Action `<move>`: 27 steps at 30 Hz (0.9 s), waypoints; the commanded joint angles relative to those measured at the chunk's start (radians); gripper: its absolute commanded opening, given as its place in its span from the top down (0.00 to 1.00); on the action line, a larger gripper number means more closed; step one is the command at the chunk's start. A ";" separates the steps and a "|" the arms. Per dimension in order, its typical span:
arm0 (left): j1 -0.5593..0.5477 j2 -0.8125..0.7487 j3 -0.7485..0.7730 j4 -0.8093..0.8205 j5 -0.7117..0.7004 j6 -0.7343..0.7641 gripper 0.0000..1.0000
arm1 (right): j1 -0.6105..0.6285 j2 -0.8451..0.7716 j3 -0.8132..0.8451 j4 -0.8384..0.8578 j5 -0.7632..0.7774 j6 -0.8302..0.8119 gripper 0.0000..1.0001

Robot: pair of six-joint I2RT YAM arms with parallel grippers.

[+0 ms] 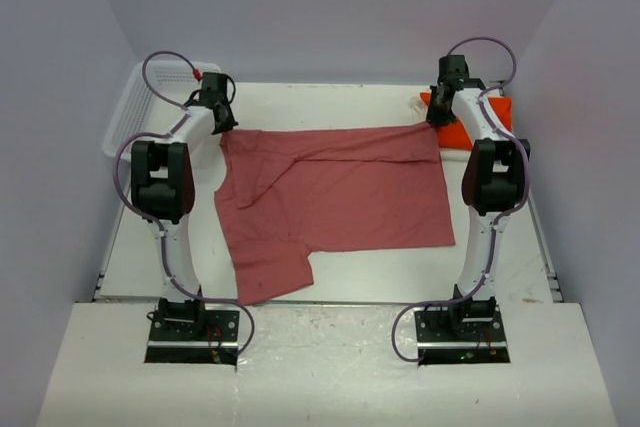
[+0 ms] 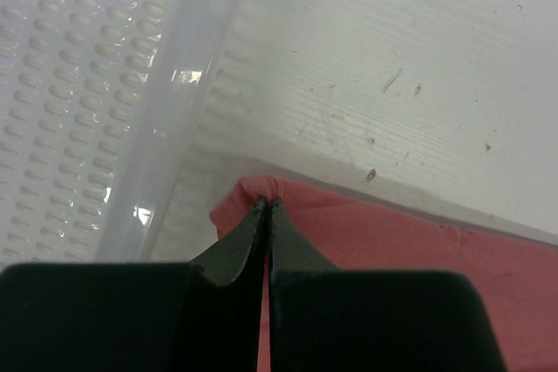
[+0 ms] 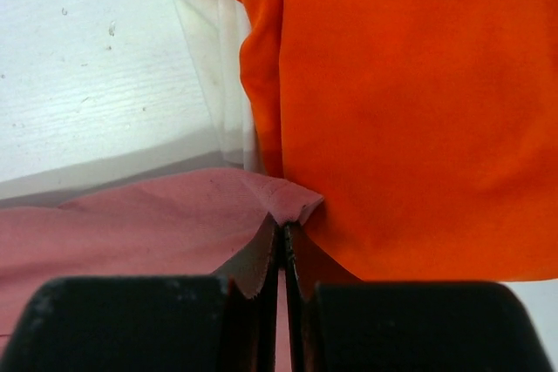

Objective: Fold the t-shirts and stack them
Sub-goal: Fold the flattened tshirt in 1/3 of the way

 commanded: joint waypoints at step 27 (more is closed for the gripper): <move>0.023 -0.012 0.051 0.003 -0.102 0.054 1.00 | -0.056 0.011 0.088 0.000 0.058 0.009 1.00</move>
